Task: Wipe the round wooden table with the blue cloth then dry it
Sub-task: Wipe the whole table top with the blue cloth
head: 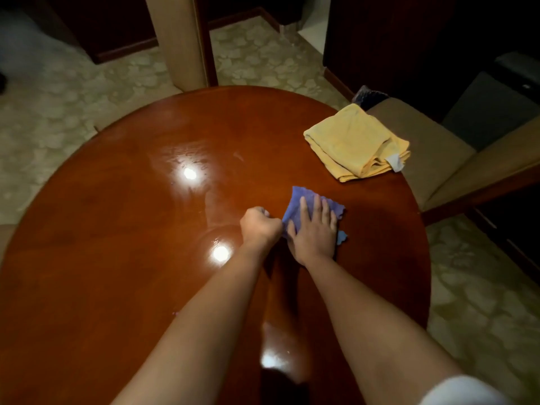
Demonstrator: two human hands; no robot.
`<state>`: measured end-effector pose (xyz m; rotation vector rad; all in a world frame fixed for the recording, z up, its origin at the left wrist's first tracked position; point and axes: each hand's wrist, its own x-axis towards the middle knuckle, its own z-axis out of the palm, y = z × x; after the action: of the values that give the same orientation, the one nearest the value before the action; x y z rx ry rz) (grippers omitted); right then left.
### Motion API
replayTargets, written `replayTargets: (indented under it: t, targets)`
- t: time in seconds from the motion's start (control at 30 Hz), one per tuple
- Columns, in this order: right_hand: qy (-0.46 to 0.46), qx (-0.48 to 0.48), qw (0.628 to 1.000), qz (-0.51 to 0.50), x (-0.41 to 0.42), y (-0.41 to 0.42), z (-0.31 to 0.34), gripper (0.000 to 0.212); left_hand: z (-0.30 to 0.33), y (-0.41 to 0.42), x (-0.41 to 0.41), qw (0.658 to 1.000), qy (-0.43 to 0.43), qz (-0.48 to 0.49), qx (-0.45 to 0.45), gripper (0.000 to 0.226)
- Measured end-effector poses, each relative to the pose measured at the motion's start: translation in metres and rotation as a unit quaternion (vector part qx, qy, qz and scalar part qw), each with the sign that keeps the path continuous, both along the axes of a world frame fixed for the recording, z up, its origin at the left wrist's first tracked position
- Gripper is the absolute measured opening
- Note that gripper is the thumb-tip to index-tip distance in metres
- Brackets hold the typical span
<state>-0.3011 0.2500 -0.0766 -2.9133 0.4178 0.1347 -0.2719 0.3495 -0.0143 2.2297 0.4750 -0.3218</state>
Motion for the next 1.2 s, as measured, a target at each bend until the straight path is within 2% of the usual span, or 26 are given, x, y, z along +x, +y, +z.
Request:
replayTargets:
  t: [0.3, 0.5, 0.6, 0.73, 0.87, 0.97, 1.07, 1.2]
  targets:
    - [-0.007, 0.014, 0.994, 0.109, 0.006, 0.053, -0.009, 0.065, 0.007, 0.063, -0.001, 0.997, 0.045, 0.059, -0.020, 0.029]
    - [-0.058, 0.053, 0.985, 0.152, -0.016, 0.105, -0.009, 0.067, 0.010, 0.117, -0.024, 0.993, 0.092, 0.074, -0.018, 0.023]
    - [-0.078, 0.058, 0.978, 0.185, -0.025, 0.132, -0.012, 0.063, 0.015, 0.147, -0.036, 0.992, 0.110, 0.064, 0.011, 0.022]
    - [-0.076, 0.056, 0.971, 0.221, -0.037, 0.165, -0.015, 0.061, 0.021, 0.182, -0.049, 0.988, 0.142, 0.056, 0.007, 0.023]
    - [-0.062, 0.050, 0.963, 0.259, -0.045, 0.193, -0.014, 0.063, 0.028, 0.209, -0.056, 0.980, 0.187, -0.022, 0.069, 0.024]
    - [-0.045, 0.056, 0.951, 0.302, -0.054, 0.207, -0.015, 0.065, 0.023, 0.231, -0.058, 0.955, 0.263, -0.083, 0.112, 0.026]
    - [-0.052, 0.054, 0.939, 0.337, -0.066, 0.212, -0.017, 0.062, 0.016, 0.243, -0.065, 0.900, 0.395, -0.167, 0.077, 0.028]
    - [-0.057, 0.042, 0.918, 0.390, -0.084, 0.212, -0.021, 0.063, 0.002, 0.248, -0.079, 0.860, 0.466, -0.201, 0.062, 0.044]
